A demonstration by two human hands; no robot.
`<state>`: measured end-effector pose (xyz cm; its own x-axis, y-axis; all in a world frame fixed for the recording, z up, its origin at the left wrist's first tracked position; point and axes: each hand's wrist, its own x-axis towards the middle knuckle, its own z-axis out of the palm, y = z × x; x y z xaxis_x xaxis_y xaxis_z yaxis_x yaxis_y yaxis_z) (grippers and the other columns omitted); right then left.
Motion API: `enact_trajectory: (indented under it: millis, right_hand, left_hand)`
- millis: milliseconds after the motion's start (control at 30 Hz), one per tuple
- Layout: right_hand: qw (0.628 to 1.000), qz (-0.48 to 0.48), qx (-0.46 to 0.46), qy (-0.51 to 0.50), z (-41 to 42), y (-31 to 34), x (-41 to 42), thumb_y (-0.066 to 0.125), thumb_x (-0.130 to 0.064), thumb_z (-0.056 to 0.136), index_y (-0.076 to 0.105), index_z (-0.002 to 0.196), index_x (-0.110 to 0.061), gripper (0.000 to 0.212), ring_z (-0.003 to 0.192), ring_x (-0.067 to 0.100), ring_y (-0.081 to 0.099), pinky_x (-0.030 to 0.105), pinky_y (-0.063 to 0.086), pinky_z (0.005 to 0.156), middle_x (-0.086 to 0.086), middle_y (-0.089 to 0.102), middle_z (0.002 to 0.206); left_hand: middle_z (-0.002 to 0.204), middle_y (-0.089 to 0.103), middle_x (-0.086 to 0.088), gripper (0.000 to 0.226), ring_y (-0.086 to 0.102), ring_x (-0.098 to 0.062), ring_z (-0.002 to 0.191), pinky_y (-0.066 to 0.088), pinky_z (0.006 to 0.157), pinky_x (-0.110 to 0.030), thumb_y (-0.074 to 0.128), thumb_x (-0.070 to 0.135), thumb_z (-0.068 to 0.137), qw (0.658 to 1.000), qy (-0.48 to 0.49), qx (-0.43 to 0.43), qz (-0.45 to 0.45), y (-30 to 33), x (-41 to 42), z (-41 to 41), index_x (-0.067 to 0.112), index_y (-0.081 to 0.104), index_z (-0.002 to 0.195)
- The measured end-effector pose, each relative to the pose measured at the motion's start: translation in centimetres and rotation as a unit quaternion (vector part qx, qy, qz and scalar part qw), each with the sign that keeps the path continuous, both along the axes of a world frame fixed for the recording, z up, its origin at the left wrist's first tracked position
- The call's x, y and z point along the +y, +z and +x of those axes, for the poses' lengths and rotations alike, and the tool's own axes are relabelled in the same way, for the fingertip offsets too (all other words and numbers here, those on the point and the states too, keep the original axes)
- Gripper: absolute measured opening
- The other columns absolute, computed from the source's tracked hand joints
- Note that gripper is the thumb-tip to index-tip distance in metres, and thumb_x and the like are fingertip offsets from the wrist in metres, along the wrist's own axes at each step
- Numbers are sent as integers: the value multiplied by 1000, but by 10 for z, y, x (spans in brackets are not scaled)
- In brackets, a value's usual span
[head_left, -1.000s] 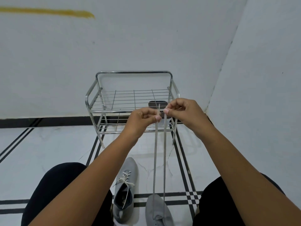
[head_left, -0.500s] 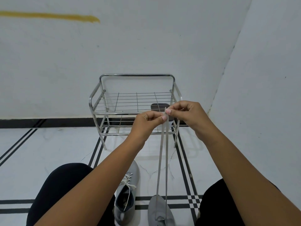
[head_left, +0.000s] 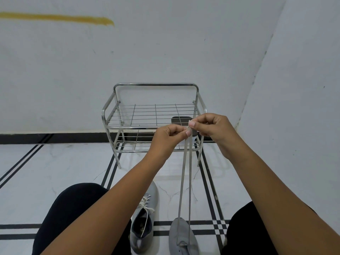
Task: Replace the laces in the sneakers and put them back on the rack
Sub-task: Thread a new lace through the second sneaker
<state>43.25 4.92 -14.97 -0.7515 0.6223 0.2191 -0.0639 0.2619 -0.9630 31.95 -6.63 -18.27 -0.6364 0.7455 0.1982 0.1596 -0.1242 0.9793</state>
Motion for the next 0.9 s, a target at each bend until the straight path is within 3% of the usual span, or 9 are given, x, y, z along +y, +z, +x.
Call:
enact_trajectory:
  millis: [300, 767, 900]
  right_hand:
    - [1000, 0, -25, -7, -2, -1, 0, 74, -21, 83, 74, 86, -16, 5, 80, 6, 66, 24, 50, 74, -9, 72, 77]
    - [1000, 0, -29, -2, 0, -1, 0, 74, -24, 83, 75, 89, -14, 11, 84, 13, 68, 29, 51, 78, -2, 73, 82]
    - [1000, -7, -25, -8, -1, 0, -1, 74, -23, 83, 74, 88, -15, 10, 79, 9, 67, 25, 50, 75, -6, 72, 77]
  left_hand:
    - [84, 71, 2, 13, 66, -1, 77, 51, 74, -11, 72, 17, 85, 1000, -1, 10, -6, -1, 0, 2, 6, 72, 94]
    - [90, 73, -5, 13, 68, -9, 83, 54, 83, -22, 73, 19, 84, 1000, 1, 5, -16, 1, -1, 1, 9, 73, 93]
    - [86, 73, 0, 7, 67, -5, 80, 54, 81, -18, 73, 18, 84, 1000, 0, 1, -14, 1, -2, 2, 13, 73, 89]
